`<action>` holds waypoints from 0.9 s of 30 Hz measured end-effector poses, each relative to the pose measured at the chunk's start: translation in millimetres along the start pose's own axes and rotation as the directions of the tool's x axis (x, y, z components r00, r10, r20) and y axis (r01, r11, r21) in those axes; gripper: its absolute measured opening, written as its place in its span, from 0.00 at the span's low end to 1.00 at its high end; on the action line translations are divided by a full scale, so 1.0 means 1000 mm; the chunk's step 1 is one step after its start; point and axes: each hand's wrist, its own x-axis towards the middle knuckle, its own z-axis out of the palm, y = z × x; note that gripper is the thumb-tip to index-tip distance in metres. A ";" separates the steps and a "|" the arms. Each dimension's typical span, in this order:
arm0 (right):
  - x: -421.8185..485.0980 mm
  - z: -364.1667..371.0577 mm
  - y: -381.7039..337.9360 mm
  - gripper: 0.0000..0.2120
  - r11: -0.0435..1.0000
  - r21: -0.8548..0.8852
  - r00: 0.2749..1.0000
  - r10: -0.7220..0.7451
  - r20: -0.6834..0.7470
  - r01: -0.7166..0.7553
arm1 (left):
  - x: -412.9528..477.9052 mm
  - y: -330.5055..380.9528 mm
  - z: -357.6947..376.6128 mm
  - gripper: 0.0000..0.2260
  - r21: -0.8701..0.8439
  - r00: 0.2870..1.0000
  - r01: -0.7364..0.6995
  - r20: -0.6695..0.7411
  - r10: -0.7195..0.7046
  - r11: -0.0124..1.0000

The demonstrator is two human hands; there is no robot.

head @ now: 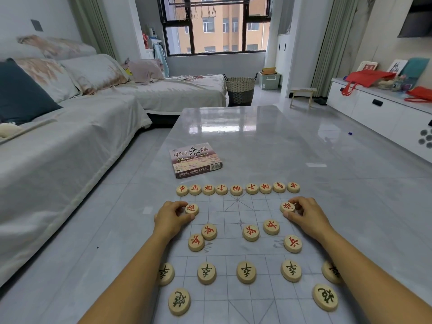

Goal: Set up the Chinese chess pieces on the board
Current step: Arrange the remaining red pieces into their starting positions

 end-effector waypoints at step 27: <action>-0.026 0.002 -0.063 0.14 0.946 0.302 0.985 -0.069 -0.160 0.115 | -0.051 -0.016 -0.025 0.17 0.209 0.997 -0.063 -0.037 0.072 0.976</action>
